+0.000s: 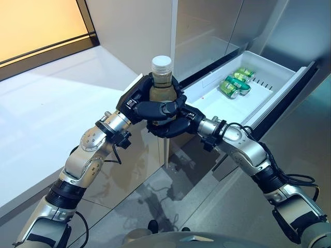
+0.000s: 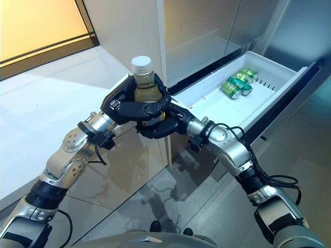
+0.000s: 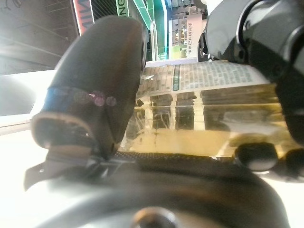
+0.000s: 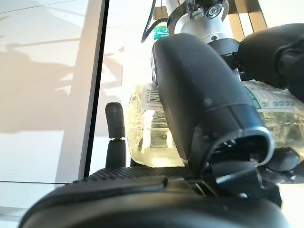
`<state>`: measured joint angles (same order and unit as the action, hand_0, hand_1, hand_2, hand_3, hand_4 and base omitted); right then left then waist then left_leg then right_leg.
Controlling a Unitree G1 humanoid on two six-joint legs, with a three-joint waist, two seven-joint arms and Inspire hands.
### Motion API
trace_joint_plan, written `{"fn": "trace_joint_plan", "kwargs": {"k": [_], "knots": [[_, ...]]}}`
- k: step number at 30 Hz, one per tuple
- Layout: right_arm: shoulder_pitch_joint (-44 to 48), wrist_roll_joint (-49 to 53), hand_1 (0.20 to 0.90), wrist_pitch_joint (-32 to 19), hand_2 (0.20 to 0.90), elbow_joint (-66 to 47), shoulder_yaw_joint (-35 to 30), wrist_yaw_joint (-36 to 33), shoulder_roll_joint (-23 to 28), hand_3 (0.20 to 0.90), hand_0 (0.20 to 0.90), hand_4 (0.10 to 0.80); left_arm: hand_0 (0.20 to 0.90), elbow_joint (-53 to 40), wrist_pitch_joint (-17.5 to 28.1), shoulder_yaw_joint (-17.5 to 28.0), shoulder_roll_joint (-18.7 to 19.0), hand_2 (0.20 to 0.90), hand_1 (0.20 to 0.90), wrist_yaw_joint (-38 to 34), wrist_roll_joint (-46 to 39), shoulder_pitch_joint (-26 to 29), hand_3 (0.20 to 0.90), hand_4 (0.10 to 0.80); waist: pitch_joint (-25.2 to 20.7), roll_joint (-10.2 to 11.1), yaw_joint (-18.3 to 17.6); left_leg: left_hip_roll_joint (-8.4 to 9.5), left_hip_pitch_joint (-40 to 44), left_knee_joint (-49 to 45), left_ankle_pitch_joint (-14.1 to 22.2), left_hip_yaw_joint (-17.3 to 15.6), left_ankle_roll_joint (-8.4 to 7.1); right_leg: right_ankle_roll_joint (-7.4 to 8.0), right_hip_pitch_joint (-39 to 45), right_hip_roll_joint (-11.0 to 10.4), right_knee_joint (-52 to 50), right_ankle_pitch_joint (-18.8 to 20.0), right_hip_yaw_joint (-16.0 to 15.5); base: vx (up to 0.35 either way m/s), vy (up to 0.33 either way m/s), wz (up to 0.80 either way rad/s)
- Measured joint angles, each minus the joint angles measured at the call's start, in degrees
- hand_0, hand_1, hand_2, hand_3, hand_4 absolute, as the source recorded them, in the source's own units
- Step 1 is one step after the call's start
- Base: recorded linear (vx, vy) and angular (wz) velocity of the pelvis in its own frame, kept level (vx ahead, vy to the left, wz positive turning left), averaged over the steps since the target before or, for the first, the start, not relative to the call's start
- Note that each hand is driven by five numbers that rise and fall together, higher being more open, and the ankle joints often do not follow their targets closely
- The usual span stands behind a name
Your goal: Put drinks into fridge and close the fridge
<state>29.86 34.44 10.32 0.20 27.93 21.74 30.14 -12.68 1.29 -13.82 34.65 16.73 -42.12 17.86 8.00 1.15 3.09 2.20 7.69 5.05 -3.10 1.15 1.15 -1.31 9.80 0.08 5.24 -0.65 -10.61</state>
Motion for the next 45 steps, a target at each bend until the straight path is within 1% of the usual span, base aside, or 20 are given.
{"fn": "trace_joint_plan", "kwargs": {"k": [4,10,16,19,21,24,27,29,31,33,34,36,38,40,43,45], "knots": [[0.2,0.1,0.300,0.0,0.300,0.0,0.0,-0.1,0.2,0.200,0.300,0.100,0.900,0.0,0.0,0.1,0.0,0.900,0.900,0.0,-0.7,0.2,0.900,0.800,0.0,0.0,0.0,0.00,0.0,0.0,0.0,0.1,0.00,0.00,0.0,0.0,0.0,0.0,0.0,0.000,0.000,0.00],[0.2,0.3,0.300,0.0,0.300,0.0,0.0,-1.9,0.4,0.200,0.300,0.100,0.900,0.0,0.5,0.6,0.0,0.900,0.900,0.1,-0.8,0.5,0.900,0.800,0.0,0.0,0.0,0.01,0.0,0.0,0.0,0.2,-0.02,0.00,0.0,0.0,0.0,0.0,-0.1,0.000,0.000,0.00],[0.2,0.3,0.300,-0.2,0.300,0.0,-0.6,-5.6,0.5,0.200,0.300,0.100,0.900,0.0,2.9,1.0,-0.2,0.900,0.900,-0.1,-1.2,0.6,0.900,0.800,0.0,0.0,0.0,0.01,-0.1,0.0,0.0,0.2,-0.03,0.01,0.0,0.0,0.0,0.0,-0.1,0.000,0.000,0.00],[0.2,0.3,0.300,-0.5,0.300,-0.4,-1.9,-6.8,0.7,0.200,0.300,0.100,0.900,-0.1,4.1,2.4,-0.7,0.900,0.900,0.4,-1.5,0.5,0.900,0.800,0.0,0.0,-0.1,0.01,-0.4,0.0,0.0,0.2,-0.03,0.00,-0.3,0.0,0.0,0.0,-0.1,0.000,0.000,0.00],[0.2,0.3,0.300,-0.5,0.300,-0.6,-3.5,-7.6,0.7,0.200,0.300,0.100,0.900,-0.1,5.3,3.7,-1.6,0.900,0.900,0.9,-2.5,0.5,0.900,0.800,0.0,0.0,0.0,0.00,-0.4,0.0,0.0,0.2,-0.03,0.01,-0.4,0.0,0.0,0.0,0.0,0.000,0.000,0.00],[0.2,0.3,0.300,-0.7,0.300,-1.8,-6.5,-9.0,1.3,0.200,0.300,0.100,0.900,-0.1,6.8,6.2,-4.0,0.900,0.900,1.7,-6.5,0.3,0.900,0.800,0.0,0.0,0.0,0.00,-0.4,0.0,0.0,0.2,-0.03,0.01,-0.4,0.0,0.0,0.0,0.2,0.000,0.000,0.00],[0.2,0.3,0.300,-1.6,0.300,-3.5,-8.3,-9.5,2.4,0.200,0.300,0.100,0.900,-0.2,7.1,7.6,-5.9,0.900,0.900,1.7,-10.3,-0.1,0.900,0.800,0.0,-0.1,-0.1,-0.01,-0.4,0.0,0.0,0.1,-0.03,0.01,-0.5,0.0,0.0,0.0,0.4,0.000,0.000,0.00],[0.2,0.3,0.300,-1.9,0.300,-5.7,-9.6,-9.4,3.1,0.200,0.300,0.100,0.900,-0.2,7.8,8.7,-8.7,0.900,0.900,2.5,-13.5,-1.9,0.900,0.800,0.1,-0.1,-0.3,-0.03,-0.4,0.0,0.0,-0.1,-0.03,0.01,-0.5,0.0,0.0,0.0,0.6,-0.001,0.002,-0.04],[0.1,0.3,0.300,-1.9,0.300,-8.2,-10.4,-9.2,4.0,0.200,0.300,0.100,0.900,-0.2,7.6,9.1,-10.5,0.900,0.900,3.7,-16.8,-4.2,0.900,0.800,0.1,-0.1,-0.6,-0.06,-0.4,0.0,0.0,-0.3,-0.03,0.01,-0.6,0.1,0.0,0.0,0.8,-0.007,0.001,-0.05],[-0.8,0.4,0.300,-1.9,0.300,-10.6,-11.8,-8.5,4.7,0.200,0.300,0.100,0.900,-0.2,6.3,9.7,-12.8,0.900,0.900,6.1,-21.1,-6.6,0.900,0.800,0.1,-0.1,-0.8,-0.08,-0.4,0.0,0.0,-0.3,-0.03,0.01,-0.6,0.1,0.0,0.0,0.9,0.000,0.000,0.00],[-1.1,0.5,0.300,-1.9,0.300,-11.7,-12.7,-8.5,4.8,0.200,0.300,0.100,0.900,-0.2,4.8,10.0,-14.3,0.900,0.900,7.8,-24.9,-8.5,0.900,0.800,0.1,-0.1,-1.0,-0.07,-0.4,0.0,0.0,-0.4,-0.03,0.01,-0.7,0.1,0.0,0.0,1.1,-0.015,0.003,-0.05],[-2.4,1.0,0.300,-1.8,0.300,-13.5,-14.8,-8.0,4.8,0.200,0.300,0.100,0.900,-0.2,1.5,10.1,-16.8,0.900,0.900,10.9,-31.5,-11.0,0.900,0.800,0.1,-0.1,-1.0,-0.06,-0.4,0.0,0.0,-0.8,-0.01,0.00,-0.8,0.1,0.0,0.0,1.9,-0.014,0.006,-0.07],[-4.4,2.5,0.300,-1.8,0.300,-15.6,-16.9,-7.8,5.0,0.200,0.300,0.100,0.900,-0.1,-3.0,10.1,-19.6,0.900,0.900,15.0,-37.8,-14.0,0.900,0.800,0.2,0.0,-1.2,-0.02,-0.4,0.0,0.0,-1.0,0.03,0.00,-0.9,0.1,0.0,0.0,2.3,-0.017,0.005,-0.07],[-6.0,2.7,0.300,-1.8,0.300,-17.3,-18.6,-7.7,5.0,0.200,0.300,0.100,0.900,0.0,-6.4,9.6,-20.5,0.900,0.900,19.1,-41.5,-16.3,0.900,0.800,0.2,0.1,-1.8,-0.02,-0.4,0.0,0.0,-1.2,0.03,-0.01,-1.0,0.1,0.0,0.0,2.5,-0.019,0.002,-0.06],[-9.1,2.8,0.300,-1.8,0.300,-18.6,-21.5,-7.5,5.8,0.200,0.300,0.100,0.900,0.4,-10.0,9.0,-20.6,0.900,0.900,24.0,-42.5,-18.5,0.900,0.800,0.2,0.1,-2.4,-0.15,-0.4,0.0,0.1,-1.9,-0.01,-0.05,-1.2,0.2,0.0,0.1,3.1,-0.012,0.005,-0.10],[-11.6,2.9,0.300,-1.8,0.300,-18.5,-23.5,-7.5,7.3,0.200,0.300,0.100,0.900,2.1,-11.7,9.0,-21.0,0.900,0.900,25.9,-42.5,-20.0,0.900,0.800,0.2,0.1,-2.9,-0.18,-0.4,0.0,0.1,-2.3,0.01,0.01,-1.3,0.2,0.0,0.1,3.5,-0.008,0.004,-0.10]]}}
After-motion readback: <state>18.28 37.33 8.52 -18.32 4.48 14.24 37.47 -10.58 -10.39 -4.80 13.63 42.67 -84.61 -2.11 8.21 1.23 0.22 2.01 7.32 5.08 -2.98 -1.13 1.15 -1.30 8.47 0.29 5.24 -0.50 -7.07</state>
